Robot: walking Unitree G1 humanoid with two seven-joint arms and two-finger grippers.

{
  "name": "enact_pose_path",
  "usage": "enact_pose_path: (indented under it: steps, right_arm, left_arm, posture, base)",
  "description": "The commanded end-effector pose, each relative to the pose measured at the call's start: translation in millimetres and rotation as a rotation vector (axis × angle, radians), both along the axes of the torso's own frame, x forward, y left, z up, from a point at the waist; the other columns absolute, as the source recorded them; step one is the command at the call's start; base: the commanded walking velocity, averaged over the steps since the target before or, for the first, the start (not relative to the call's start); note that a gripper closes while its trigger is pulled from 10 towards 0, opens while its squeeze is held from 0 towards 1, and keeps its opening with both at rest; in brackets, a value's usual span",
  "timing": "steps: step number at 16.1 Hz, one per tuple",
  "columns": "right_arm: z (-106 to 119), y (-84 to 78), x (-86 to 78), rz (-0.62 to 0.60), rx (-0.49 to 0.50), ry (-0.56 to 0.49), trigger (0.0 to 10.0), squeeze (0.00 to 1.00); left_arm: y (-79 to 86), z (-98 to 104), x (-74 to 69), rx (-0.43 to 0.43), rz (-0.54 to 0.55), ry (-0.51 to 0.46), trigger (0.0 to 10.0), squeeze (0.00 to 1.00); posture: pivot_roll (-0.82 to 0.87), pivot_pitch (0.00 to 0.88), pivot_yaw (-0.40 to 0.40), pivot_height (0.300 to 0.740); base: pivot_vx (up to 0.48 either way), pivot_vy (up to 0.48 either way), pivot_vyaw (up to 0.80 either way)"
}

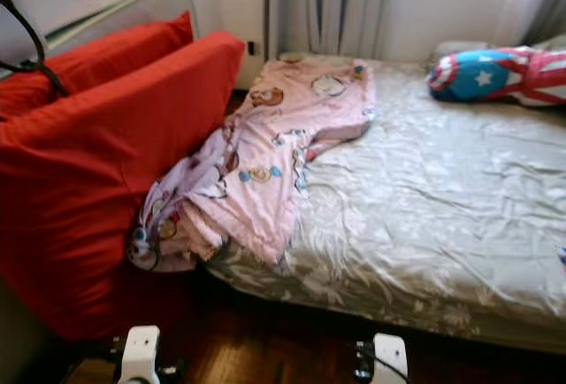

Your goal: Clean up the room

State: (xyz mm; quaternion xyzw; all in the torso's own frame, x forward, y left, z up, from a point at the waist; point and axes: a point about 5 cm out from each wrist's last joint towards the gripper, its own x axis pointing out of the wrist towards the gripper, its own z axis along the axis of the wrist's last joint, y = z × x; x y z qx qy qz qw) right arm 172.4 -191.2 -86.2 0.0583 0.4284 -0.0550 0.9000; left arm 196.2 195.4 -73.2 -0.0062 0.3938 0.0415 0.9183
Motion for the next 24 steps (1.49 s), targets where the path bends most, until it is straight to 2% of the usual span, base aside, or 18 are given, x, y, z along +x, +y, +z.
enact_pose_path:
  steps: [1,10,14,15,16,24]
  right_arm:
    - [1.7,0.9,3.9,0.007,-0.005,-0.012,10.0,0.0]
    - [1.2,5.7,4.5,0.017,0.01,-0.005,10.0,0.0]
    - [-0.9,9.0,1.2,0.012,0.012,0.01,10.0,0.0]
    - [-0.7,8.5,1.5,0.008,0.013,0.007,10.0,0.71]
    - [-0.6,8.0,1.7,0.004,0.013,0.006,10.0,1.0]
    - [-0.1,7.2,1.7,0.007,0.011,-0.004,10.0,1.0]
  left_arm:
    - [2.2,-0.2,-0.9,0.003,0.003,0.002,10.0,0.0]
    - [2.4,0.1,-0.3,0.014,0.008,0.003,10.0,0.0]
    - [2.3,-0.1,-0.7,0.017,0.005,0.007,10.0,0.0]
    - [2.2,-0.2,-0.7,0.016,0.006,0.007,10.0,0.0]
    - [2.0,-0.3,-0.9,0.013,0.008,0.007,10.0,0.0]
    - [1.6,-1.0,-2.2,0.012,0.01,0.009,10.0,0.0]
  posture:
    - [-0.01,0.0,0.002,0.74]
    - [-0.02,0.0,0.001,0.74]
    - [-0.02,0.0,0.001,0.74]
    - [-0.02,0.0,0.0,0.74]
    - [-0.02,0.0,0.0,0.74]
    - [-0.02,0.0,-0.004,0.74]
  base:
    - [0.0,0.0,0.8]
    - [0.0,0.0,0.8]
    - [0.0,0.0,0.0]
    - [0.0,0.0,0.0]
    - [0.0,0.0,0.0]
    - [0.062,0.0,0.0]
